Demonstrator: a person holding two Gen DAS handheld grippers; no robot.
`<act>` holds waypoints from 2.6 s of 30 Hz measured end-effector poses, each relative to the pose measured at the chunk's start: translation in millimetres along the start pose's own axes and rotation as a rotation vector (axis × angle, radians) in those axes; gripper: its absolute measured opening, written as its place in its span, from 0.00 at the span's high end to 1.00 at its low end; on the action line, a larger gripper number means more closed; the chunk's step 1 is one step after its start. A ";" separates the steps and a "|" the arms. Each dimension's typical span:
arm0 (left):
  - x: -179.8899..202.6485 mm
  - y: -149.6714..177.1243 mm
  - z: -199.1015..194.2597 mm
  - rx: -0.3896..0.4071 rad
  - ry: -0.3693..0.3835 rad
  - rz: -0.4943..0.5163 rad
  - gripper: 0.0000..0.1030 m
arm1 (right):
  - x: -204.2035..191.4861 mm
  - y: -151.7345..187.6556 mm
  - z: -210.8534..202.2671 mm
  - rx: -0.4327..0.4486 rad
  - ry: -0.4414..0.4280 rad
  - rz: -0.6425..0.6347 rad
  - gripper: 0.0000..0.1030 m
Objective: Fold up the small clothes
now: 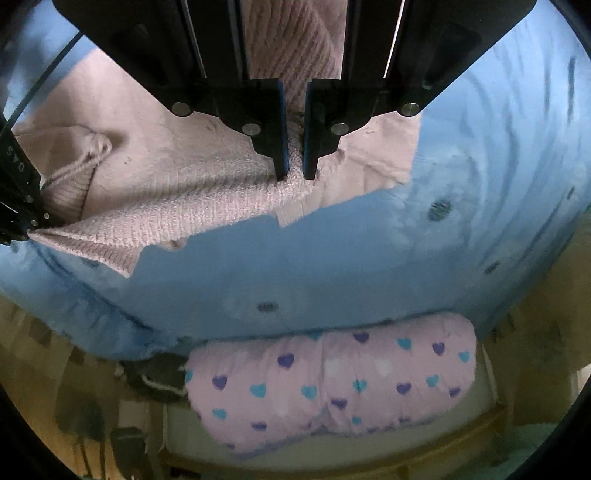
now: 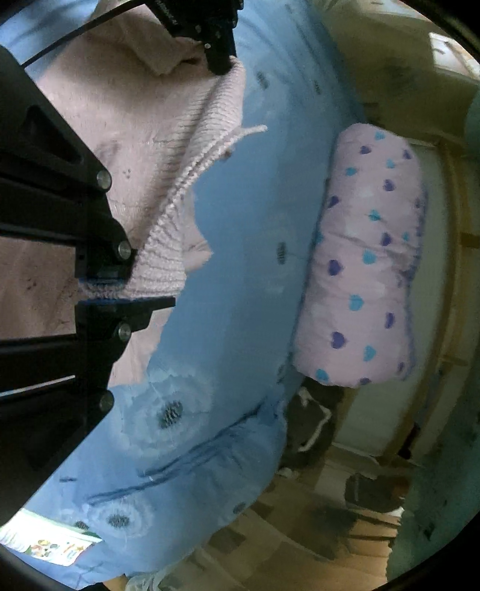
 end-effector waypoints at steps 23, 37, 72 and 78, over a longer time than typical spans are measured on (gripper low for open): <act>0.6 12.1 1.9 -0.183 -0.034 0.101 0.74 | 31.0 22.7 36.2 -0.158 -0.108 0.160 0.39; -9.8 30.9 -57.6 -0.217 -0.028 0.058 0.73 | 20.7 44.0 -34.6 -0.130 -0.220 0.135 0.31; -1.5 98.5 -74.9 -0.187 0.048 -0.035 0.73 | -14.5 65.9 15.1 -0.139 -0.228 0.018 0.31; 19.6 87.7 -48.1 -0.183 -0.002 0.065 0.73 | -12.8 62.5 21.9 -0.123 -0.241 0.043 0.77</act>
Point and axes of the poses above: each gripper's, at about its wrist camera, not at the fingertips, and z roughly the way its jaws point, x to its right, y to its underside, the point moved 4 cm from there along z, roughly the way its jaws point, and after that the axes turned 2 degrees about -y, right-handed, at the moved point
